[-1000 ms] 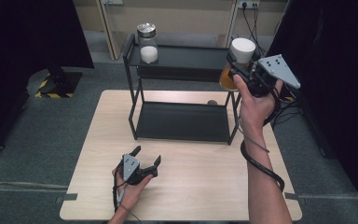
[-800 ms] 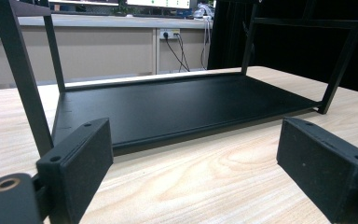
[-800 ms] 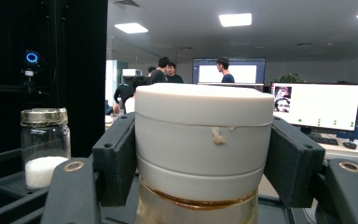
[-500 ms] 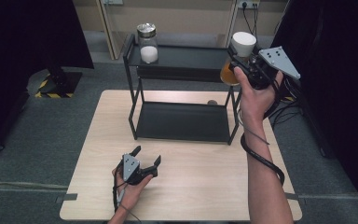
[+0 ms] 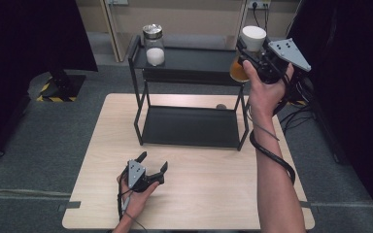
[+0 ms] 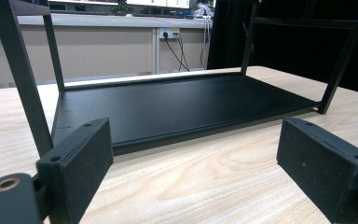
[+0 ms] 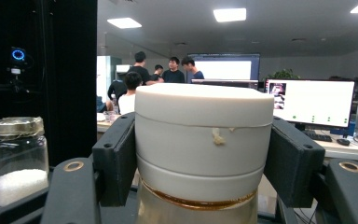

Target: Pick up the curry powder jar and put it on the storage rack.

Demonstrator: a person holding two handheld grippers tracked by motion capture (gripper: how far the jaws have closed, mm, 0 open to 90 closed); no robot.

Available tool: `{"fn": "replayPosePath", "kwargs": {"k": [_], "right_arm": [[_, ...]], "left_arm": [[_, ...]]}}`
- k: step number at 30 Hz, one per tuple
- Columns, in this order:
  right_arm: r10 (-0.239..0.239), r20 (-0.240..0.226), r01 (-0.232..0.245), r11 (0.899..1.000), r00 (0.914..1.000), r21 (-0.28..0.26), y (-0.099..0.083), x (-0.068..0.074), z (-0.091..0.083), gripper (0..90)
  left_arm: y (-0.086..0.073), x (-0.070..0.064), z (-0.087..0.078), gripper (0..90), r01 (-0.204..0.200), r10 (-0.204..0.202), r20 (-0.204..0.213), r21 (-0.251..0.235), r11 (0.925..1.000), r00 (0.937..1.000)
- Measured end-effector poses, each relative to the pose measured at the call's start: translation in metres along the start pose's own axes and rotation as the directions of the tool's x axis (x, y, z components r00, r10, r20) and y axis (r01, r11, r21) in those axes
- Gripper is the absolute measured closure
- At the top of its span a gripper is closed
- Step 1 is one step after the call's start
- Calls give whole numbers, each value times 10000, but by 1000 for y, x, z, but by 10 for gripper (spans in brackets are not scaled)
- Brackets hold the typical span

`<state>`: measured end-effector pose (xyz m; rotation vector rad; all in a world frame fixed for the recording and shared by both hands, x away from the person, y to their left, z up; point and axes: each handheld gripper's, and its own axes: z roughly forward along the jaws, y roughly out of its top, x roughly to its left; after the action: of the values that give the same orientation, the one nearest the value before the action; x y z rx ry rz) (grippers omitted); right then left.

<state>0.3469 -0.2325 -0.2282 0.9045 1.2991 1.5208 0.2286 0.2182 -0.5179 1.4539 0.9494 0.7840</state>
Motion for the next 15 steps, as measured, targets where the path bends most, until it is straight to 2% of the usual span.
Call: {"fn": "replayPosePath", "kwargs": {"k": [15], "right_arm": [[220,285,-228,9994,9994,270,5,-4,27,339]], "left_arm": [[0,0,0,100,-17,17,16,7,10000,10000]]}}
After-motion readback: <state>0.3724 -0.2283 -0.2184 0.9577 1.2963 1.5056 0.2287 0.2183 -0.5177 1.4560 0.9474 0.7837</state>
